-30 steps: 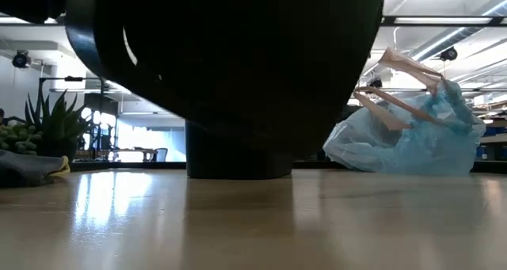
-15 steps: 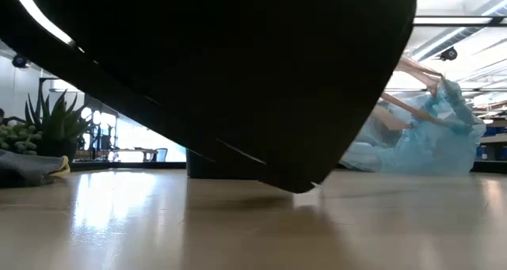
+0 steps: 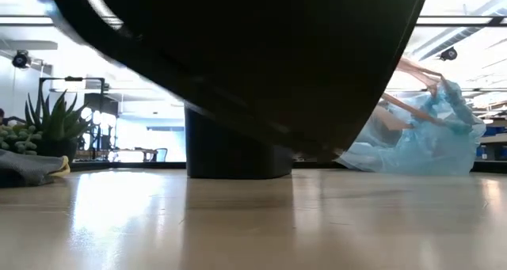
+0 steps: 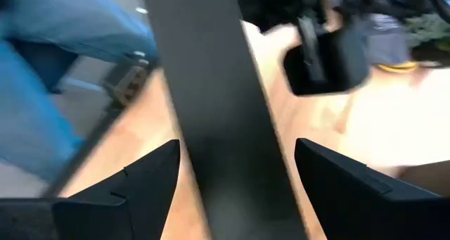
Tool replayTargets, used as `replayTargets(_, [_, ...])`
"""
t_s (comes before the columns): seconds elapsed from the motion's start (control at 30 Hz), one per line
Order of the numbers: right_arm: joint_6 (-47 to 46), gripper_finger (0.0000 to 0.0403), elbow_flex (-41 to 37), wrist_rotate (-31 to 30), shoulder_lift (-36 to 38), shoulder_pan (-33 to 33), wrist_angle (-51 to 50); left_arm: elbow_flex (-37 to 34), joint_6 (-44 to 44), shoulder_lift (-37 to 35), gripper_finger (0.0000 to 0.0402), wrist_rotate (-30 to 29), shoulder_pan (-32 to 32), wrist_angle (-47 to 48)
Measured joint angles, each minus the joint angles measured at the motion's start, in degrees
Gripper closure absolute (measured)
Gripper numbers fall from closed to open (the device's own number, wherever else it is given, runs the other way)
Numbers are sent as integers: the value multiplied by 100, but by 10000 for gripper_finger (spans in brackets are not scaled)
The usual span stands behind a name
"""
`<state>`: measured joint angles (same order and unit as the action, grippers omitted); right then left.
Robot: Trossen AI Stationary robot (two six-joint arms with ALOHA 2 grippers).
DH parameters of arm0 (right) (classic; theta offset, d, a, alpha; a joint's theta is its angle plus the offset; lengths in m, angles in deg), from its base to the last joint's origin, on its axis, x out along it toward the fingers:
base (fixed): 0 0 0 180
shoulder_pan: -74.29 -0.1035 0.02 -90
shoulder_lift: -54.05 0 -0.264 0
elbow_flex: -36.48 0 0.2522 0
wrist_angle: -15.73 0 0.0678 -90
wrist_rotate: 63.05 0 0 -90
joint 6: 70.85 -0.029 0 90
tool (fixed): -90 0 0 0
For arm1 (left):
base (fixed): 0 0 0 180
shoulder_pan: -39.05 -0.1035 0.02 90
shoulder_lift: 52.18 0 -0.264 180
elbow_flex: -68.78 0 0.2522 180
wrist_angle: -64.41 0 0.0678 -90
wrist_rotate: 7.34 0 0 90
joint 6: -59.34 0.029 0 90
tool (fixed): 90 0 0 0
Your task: Place trash/remove bag and relplace
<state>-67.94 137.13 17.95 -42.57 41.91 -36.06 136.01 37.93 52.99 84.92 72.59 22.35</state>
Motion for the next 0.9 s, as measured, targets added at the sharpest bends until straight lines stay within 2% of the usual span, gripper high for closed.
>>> replayTargets(0.17, [80,162,-4,-129,46,0,-31,-11,-16,0,372,-2,14,3])
replayTargets(0.4, [232,251,-7,268,50,-15,-88,-24,-66,0,372,63,20,30])
replayTargets(0.6, [67,255,-7,365,50,2,-68,-33,-50,-125,351,44,22,212])
replayTargets(0.67, [-176,255,-7,443,52,19,-67,-33,-27,-260,333,12,22,488])
replayTargets(0.77, [-638,256,-7,655,52,123,-166,-33,-1,-592,301,-98,20,1376])
replayTargets(0.9, [-1266,256,-4,776,88,369,-627,-33,43,-1147,258,-721,20,2849])
